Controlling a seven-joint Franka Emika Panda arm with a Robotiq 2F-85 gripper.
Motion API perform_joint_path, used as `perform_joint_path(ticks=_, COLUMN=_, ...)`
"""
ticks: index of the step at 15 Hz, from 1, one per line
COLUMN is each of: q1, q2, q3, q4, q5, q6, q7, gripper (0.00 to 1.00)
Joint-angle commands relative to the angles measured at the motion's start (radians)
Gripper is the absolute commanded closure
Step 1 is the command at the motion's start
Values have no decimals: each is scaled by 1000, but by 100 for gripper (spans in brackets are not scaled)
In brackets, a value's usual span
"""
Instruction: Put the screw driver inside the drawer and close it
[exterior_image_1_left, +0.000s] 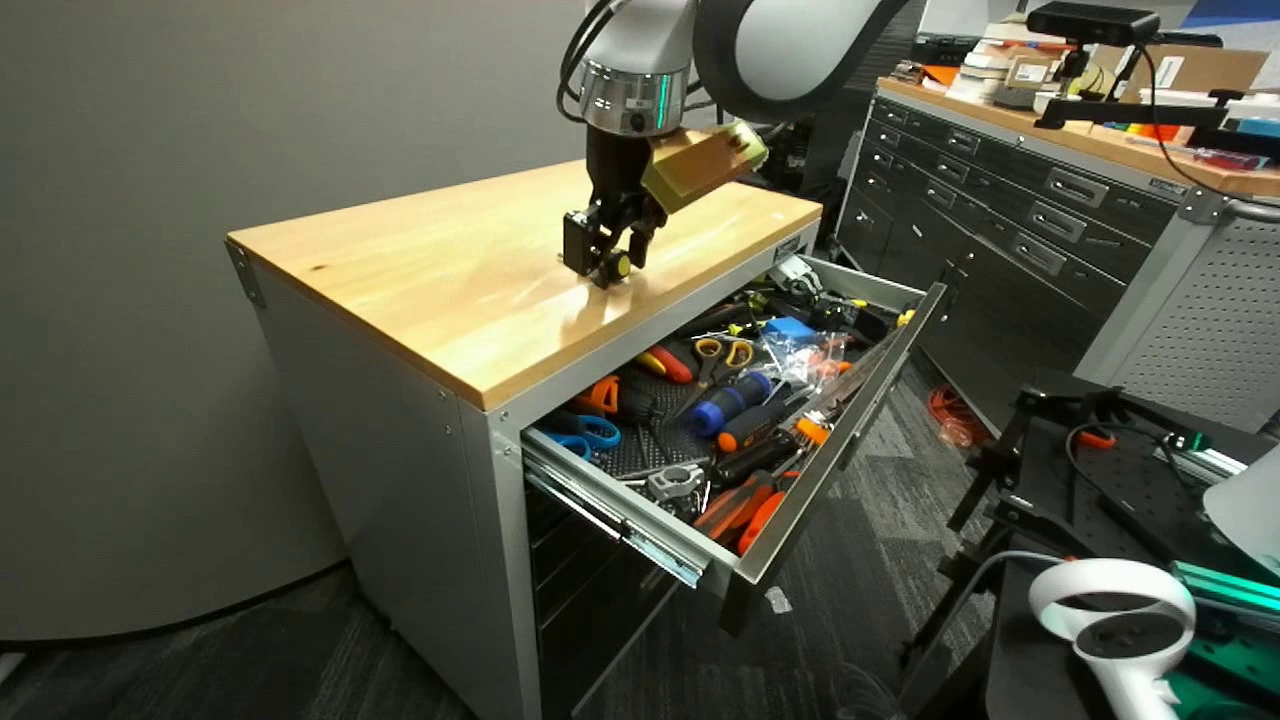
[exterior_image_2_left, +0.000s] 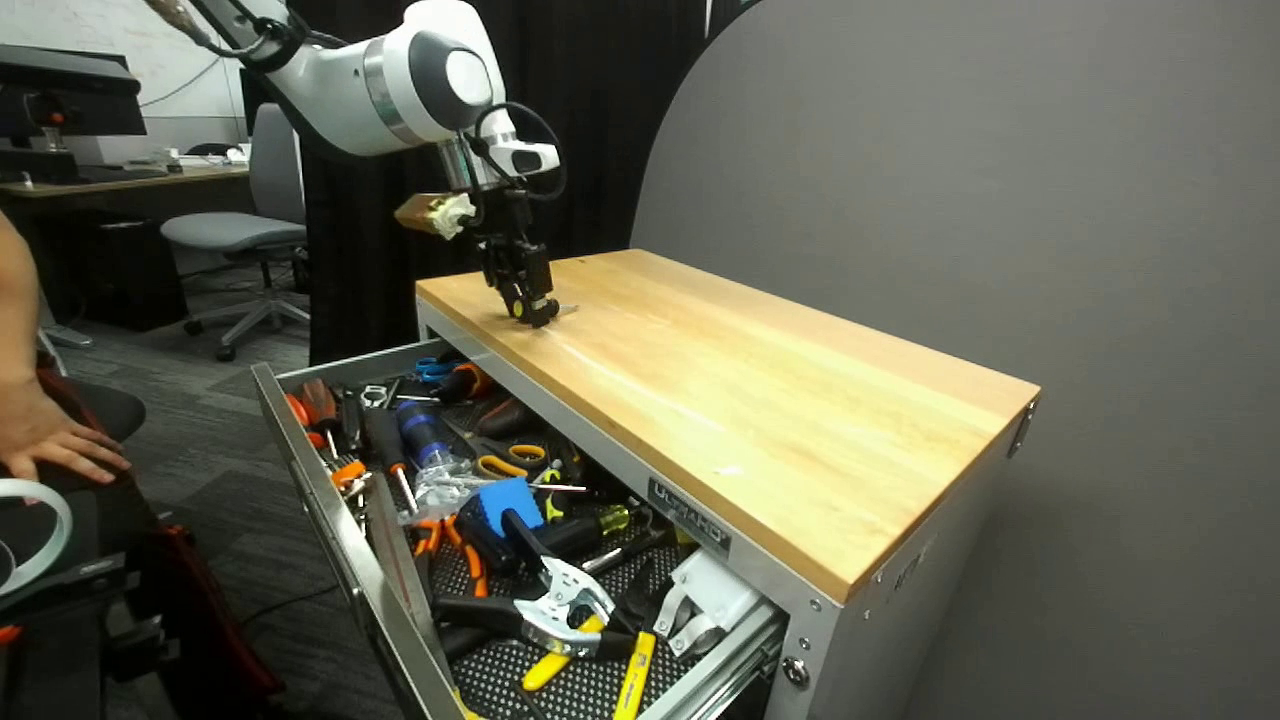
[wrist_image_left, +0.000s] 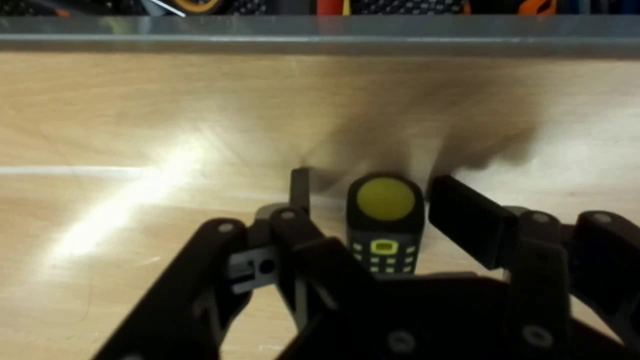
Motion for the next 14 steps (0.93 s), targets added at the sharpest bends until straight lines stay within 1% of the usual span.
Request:
perform_joint_path(ticks=1, q1=-52, q2=6, q3=50, q4=9, q5=123, q6=-20, q7=-93, gripper=65)
perform_joint_path(ticks=2, q1=-60, q2=-5, q3=51, q4=7, q5=145, q6=-25, q7=-108, gripper=72)
perform_joint_path(ticks=4, q1=-69, q2=-31, q3=44, q4=-9, q5=172, q6=-35, q7=-119, gripper=80)
perform_joint_path(ticks=5, q1=-71, q2=-42, q3=42, q4=-16, q5=184, q6=-40, q7=-120, gripper=76)
perform_joint_path(ticks=7, q1=-70, q2=-88, q3=27, q4=-60, q5=181, q6=-46, q7=-103, gripper=77)
perform_joint_path(ticks=8, q1=-76, q2=-120, q3=27, q4=-89, q5=179, q6=-67, q7=-117, gripper=76)
perform_joint_path(ticks=11, q1=-84, q2=-228, q3=24, q4=-191, q5=149, q6=-186, q7=-118, gripper=78)
perform_joint_path(ticks=12, q1=-80, q2=-266, q3=17, q4=-229, q5=121, q6=-227, q7=-81, gripper=77)
perform_joint_path(ticks=13, q1=-88, q2=-315, q3=22, q4=-279, q5=113, q6=-258, q7=-72, gripper=77)
perform_joint_path(ticks=14, q1=-99, q2=-359, q3=30, q4=-333, q5=124, q6=-265, q7=-59, gripper=77)
